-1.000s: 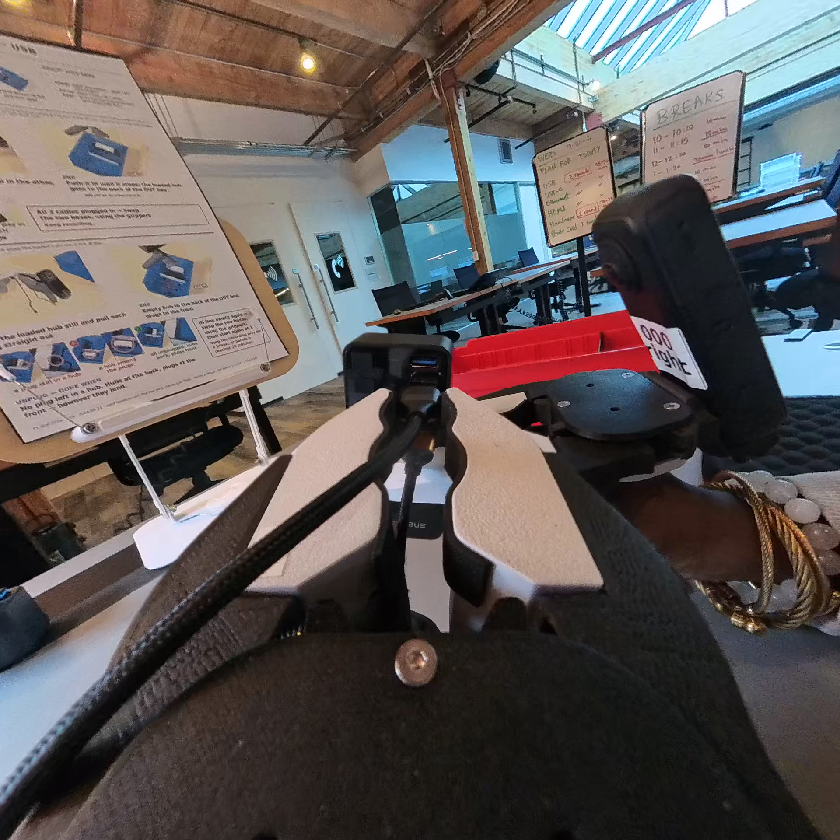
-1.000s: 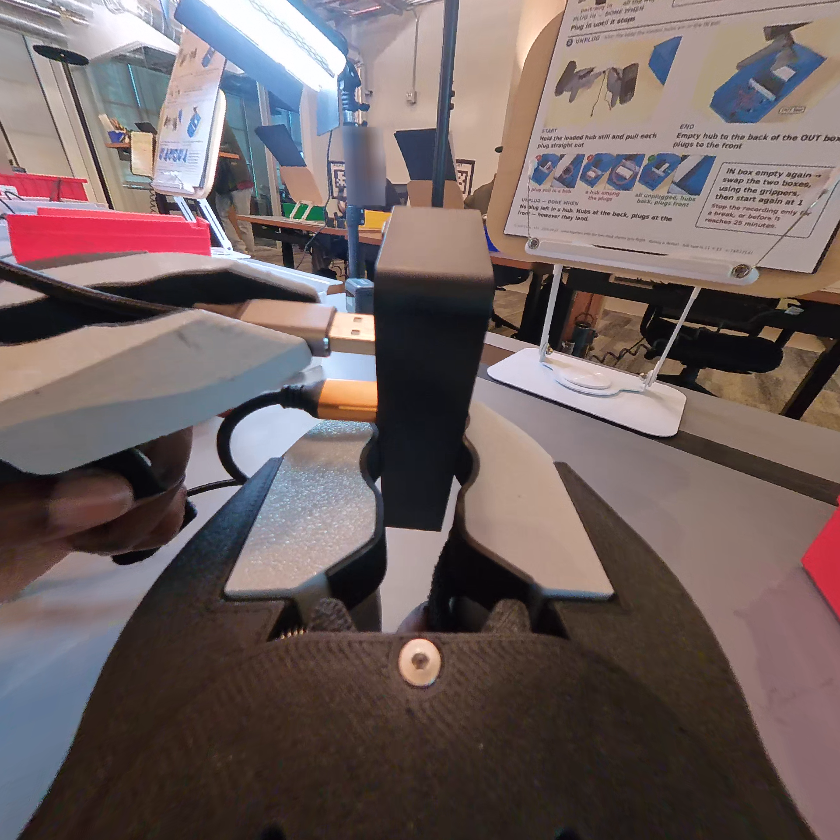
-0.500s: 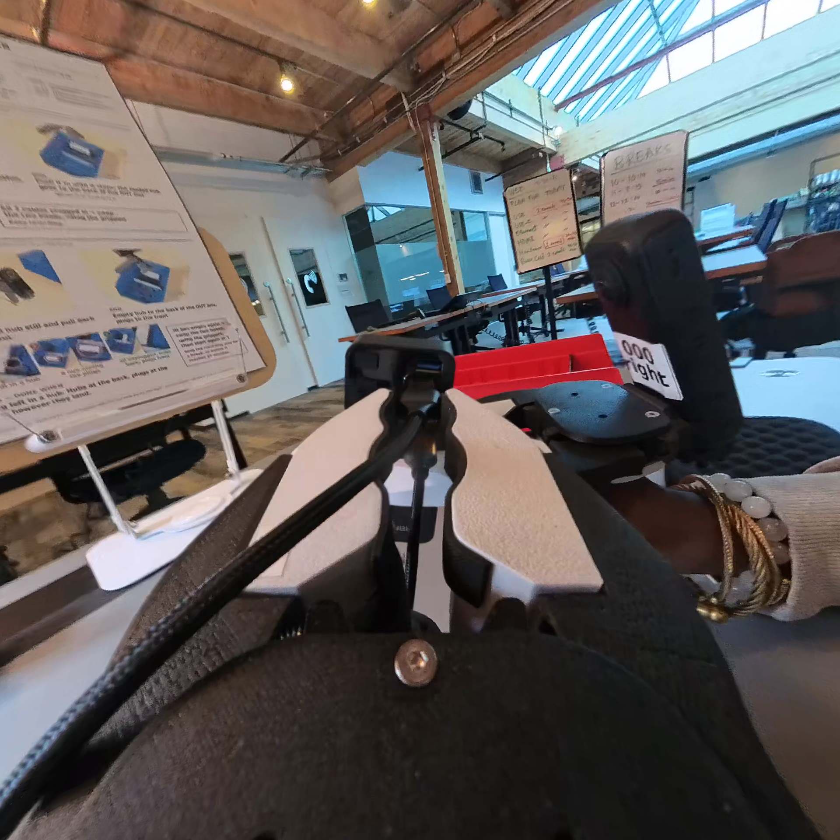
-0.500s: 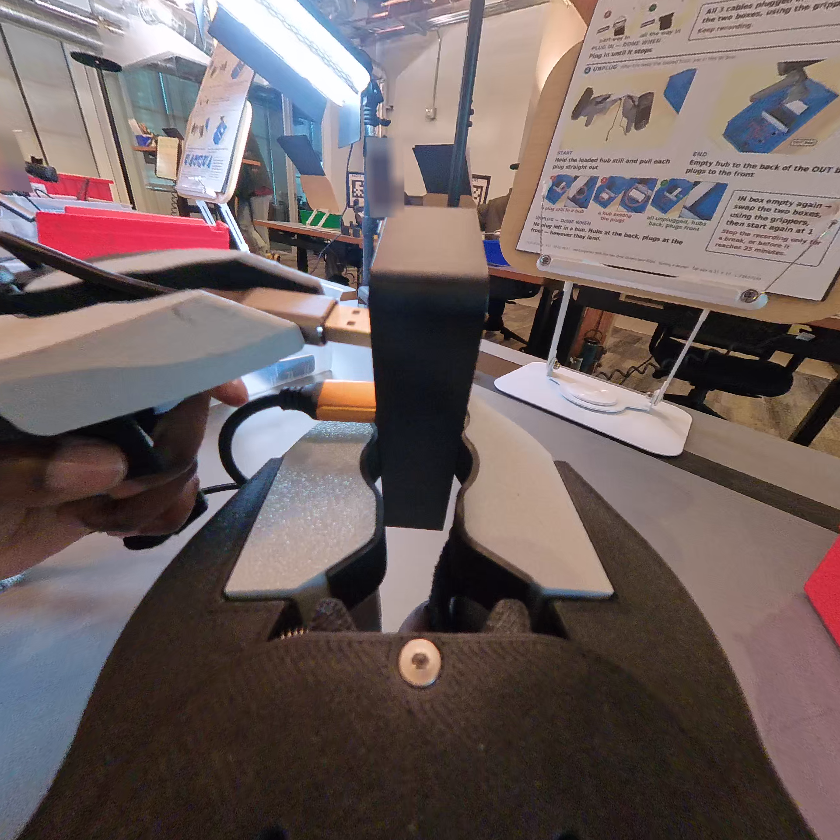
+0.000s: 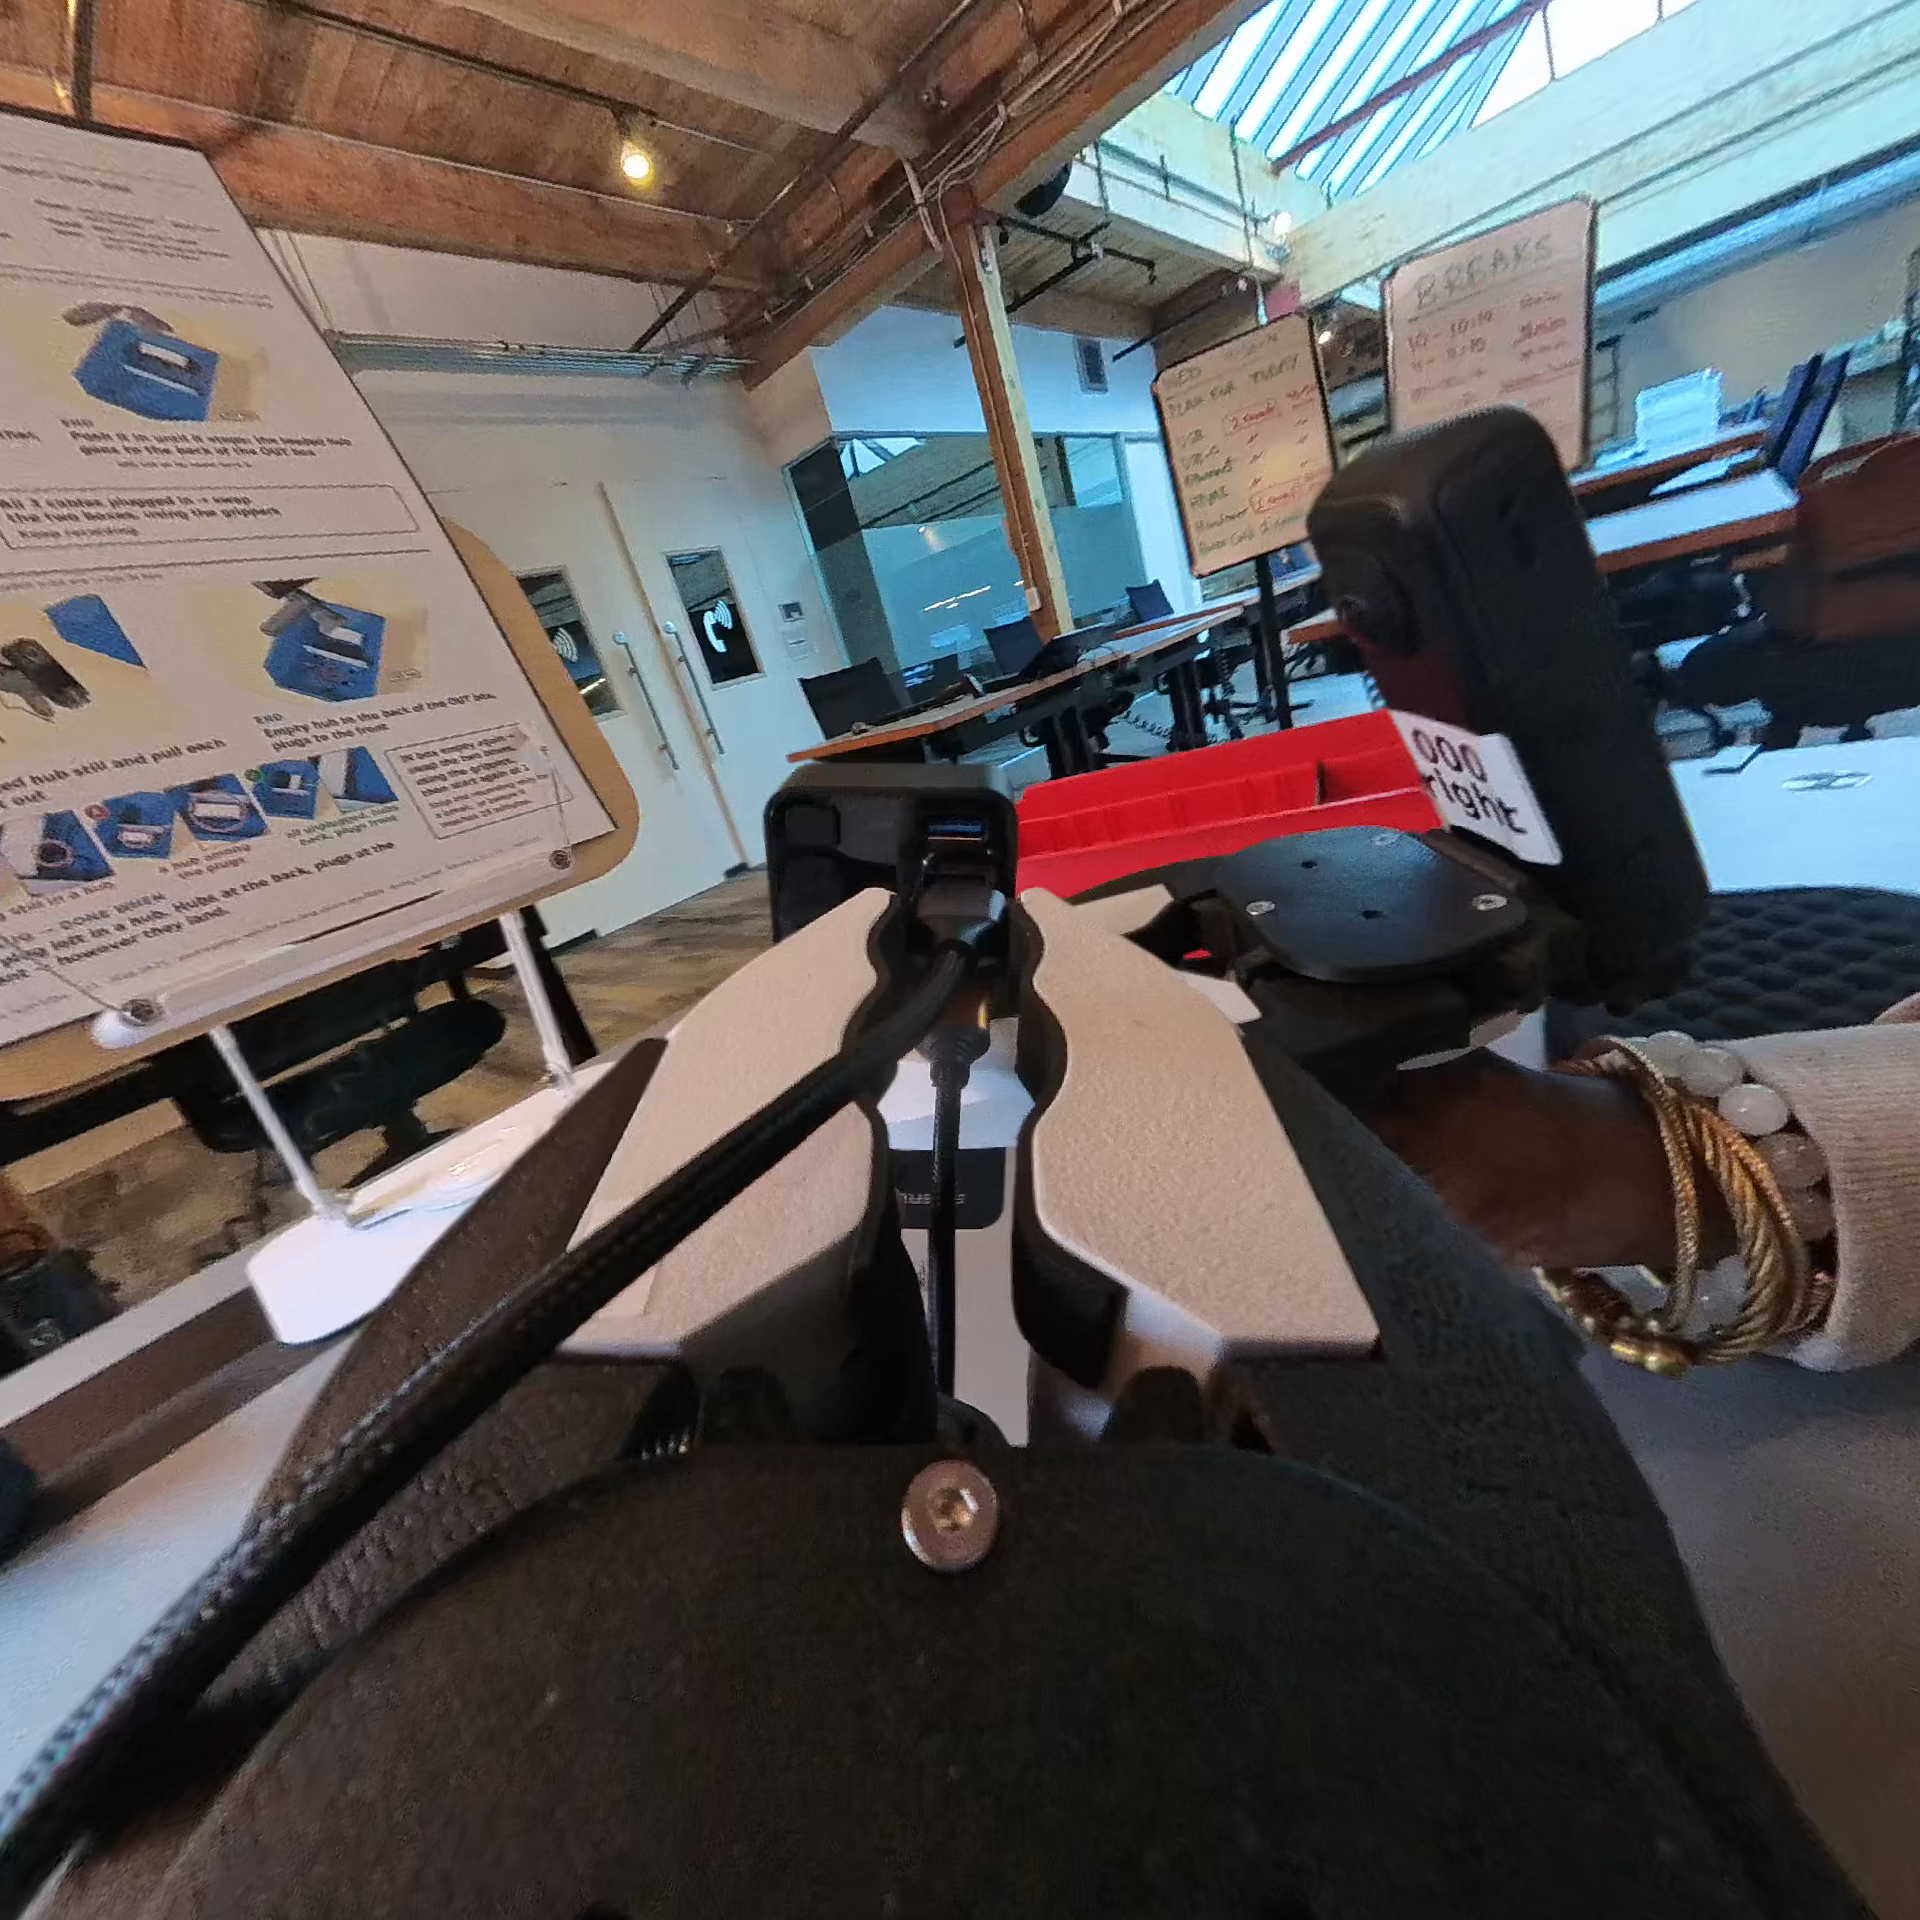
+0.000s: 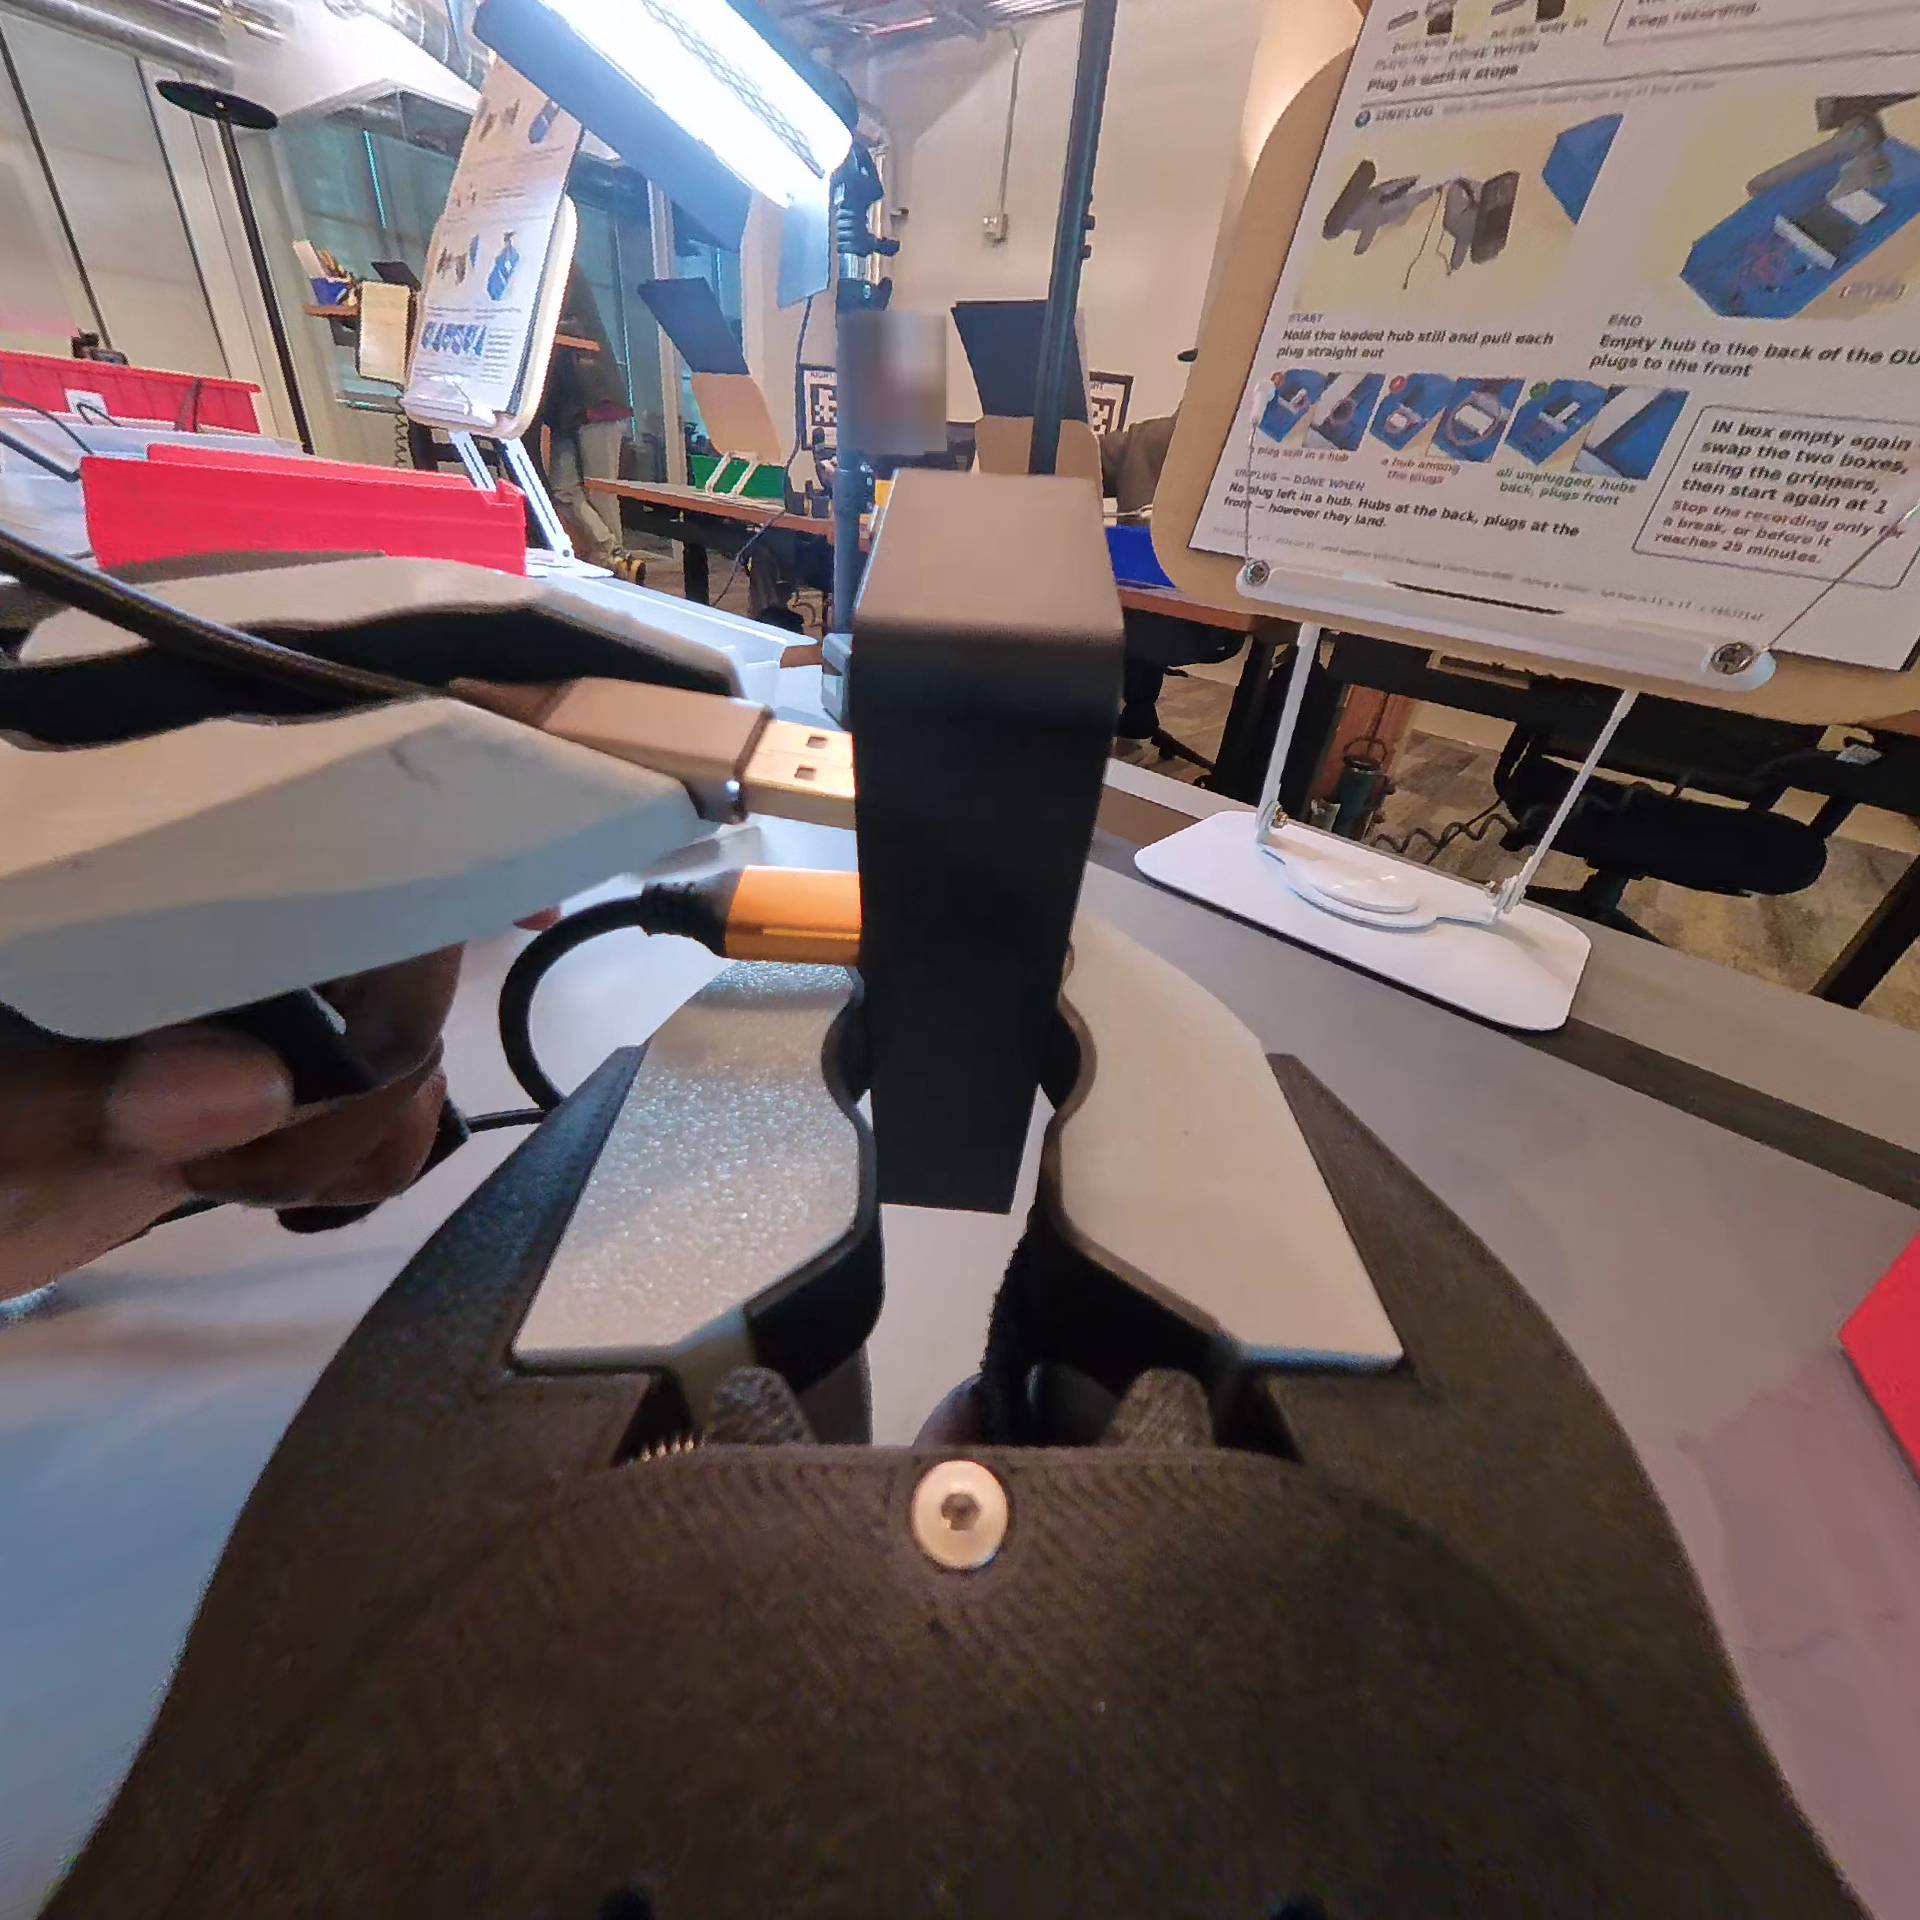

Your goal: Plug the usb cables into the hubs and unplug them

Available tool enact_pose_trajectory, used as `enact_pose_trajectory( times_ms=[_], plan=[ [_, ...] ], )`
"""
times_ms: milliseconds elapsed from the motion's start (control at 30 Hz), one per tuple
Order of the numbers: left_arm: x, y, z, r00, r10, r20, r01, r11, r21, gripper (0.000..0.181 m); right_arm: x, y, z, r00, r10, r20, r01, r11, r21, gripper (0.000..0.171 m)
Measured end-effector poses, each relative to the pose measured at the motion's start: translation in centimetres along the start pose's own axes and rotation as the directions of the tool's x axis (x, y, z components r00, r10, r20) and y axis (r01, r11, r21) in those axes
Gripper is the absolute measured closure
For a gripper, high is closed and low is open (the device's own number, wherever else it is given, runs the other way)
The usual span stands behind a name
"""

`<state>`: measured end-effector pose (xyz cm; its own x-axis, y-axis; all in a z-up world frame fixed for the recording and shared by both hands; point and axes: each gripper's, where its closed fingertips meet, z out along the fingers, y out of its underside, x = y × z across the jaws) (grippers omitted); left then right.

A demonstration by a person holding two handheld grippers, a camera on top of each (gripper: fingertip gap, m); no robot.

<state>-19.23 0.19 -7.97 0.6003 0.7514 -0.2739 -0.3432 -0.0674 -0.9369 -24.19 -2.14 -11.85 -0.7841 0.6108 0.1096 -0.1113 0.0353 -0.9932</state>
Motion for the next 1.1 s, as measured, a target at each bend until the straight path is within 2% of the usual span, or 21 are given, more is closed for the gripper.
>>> enact_pose_trajectory(
  times_ms=[367,500,833,933,1000,1067,1100],
  plan=[
    [-0.3,0.0,-0.1,0.999,-0.034,0.013,0.034,0.999,0.009,0.162,-0.6,0.0,0.1,1.0,0.001,0.017,-0.001,1.0,-0.002,0.142],
    [-0.2,-0.2,-0.2,1.0,-0.024,0.02,0.024,1.0,0.015,0.162,-0.7,-0.1,-0.1,0.999,-0.051,0.007,0.051,0.999,-0.003,0.142],
    [-0.8,0.8,0.0,0.992,-0.125,0.034,0.127,0.99,-0.055,0.163,-0.9,0.8,0.1,0.98,-0.197,-0.035,0.193,0.977,-0.09,0.139],
    [-1.0,1.5,0.3,0.988,-0.153,0.036,0.155,0.985,-0.072,0.163,-0.5,1.4,0.4,0.996,-0.092,-0.009,0.091,0.99,-0.104,0.141],
    [-1.2,3.0,0.8,0.977,-0.211,0.032,0.214,0.966,-0.146,0.16,0.5,2.1,0.6,0.999,-0.026,-0.021,0.023,0.99,-0.141,0.142],
    [-0.5,4.8,1.0,0.956,-0.293,-0.001,0.283,0.924,-0.257,0.137,2.4,3.1,0.5,0.997,0.009,-0.073,-0.023,0.983,-0.184,0.142],
    [0.1,5.5,1.0,0.942,-0.336,-0.03,0.312,0.902,-0.3,0.134,3.5,3.7,0.4,0.994,0.037,-0.103,-0.058,0.977,-0.205,0.142]
  ],
)
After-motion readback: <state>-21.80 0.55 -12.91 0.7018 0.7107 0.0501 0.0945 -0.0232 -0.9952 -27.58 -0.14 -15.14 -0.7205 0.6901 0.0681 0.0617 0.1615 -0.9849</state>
